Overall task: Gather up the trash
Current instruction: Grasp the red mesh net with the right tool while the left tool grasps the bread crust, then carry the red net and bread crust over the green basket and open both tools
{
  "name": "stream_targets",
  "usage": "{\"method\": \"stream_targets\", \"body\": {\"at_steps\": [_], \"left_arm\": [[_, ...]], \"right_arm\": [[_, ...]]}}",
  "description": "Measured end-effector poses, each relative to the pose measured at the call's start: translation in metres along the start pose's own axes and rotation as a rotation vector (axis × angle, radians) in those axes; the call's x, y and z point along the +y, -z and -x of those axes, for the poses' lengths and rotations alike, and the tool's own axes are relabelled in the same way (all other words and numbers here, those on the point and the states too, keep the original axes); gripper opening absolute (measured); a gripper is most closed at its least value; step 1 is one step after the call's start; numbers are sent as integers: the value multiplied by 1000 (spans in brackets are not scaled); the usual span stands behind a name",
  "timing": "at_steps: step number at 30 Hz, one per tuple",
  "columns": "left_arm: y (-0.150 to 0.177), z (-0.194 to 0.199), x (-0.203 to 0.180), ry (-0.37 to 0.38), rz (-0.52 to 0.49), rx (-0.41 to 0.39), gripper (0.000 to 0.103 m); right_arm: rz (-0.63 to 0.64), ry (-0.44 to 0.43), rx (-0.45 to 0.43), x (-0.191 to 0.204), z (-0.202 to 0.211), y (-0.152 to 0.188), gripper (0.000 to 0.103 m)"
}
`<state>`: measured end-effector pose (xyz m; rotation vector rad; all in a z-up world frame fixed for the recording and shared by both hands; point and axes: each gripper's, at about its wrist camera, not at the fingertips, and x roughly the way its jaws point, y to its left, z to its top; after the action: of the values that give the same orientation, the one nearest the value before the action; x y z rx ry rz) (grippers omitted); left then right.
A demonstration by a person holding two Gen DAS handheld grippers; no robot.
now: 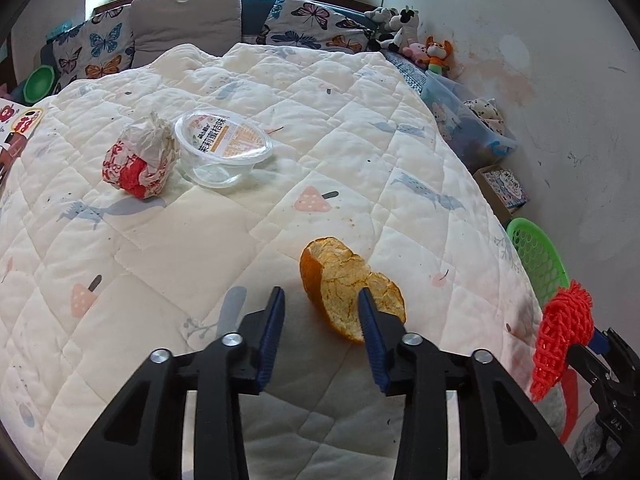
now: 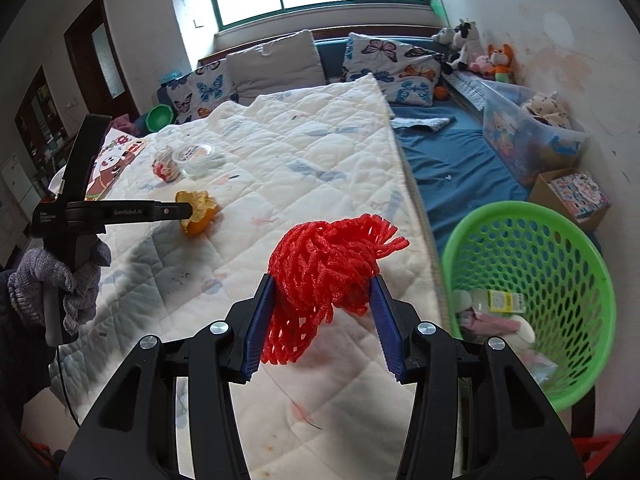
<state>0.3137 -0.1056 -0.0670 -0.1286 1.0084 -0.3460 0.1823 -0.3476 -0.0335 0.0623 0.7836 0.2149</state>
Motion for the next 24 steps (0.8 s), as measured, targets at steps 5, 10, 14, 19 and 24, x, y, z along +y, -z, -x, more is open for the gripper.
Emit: {"method": "stream_targets", "body": {"at_steps": [5,10,14,19,24], "left_arm": [[-1,-2,-4,17,-6,-5,10],[1,2,-8,8,-18,-16,7],[2,8,-19,38,-33,-16,5],[4,21,-50,77,-106,-22,5],[3,32,-83,130,-146,-32,5]], "right_arm": [[-32,35,-8,-18,10,8,49],[-66,72,-20,-38,20,13,49],[-96,104,-25,-55,27,19,49],[-135,157,-26,-82,35,28,49],[-171,200,-34,-106,43,33,49]]}}
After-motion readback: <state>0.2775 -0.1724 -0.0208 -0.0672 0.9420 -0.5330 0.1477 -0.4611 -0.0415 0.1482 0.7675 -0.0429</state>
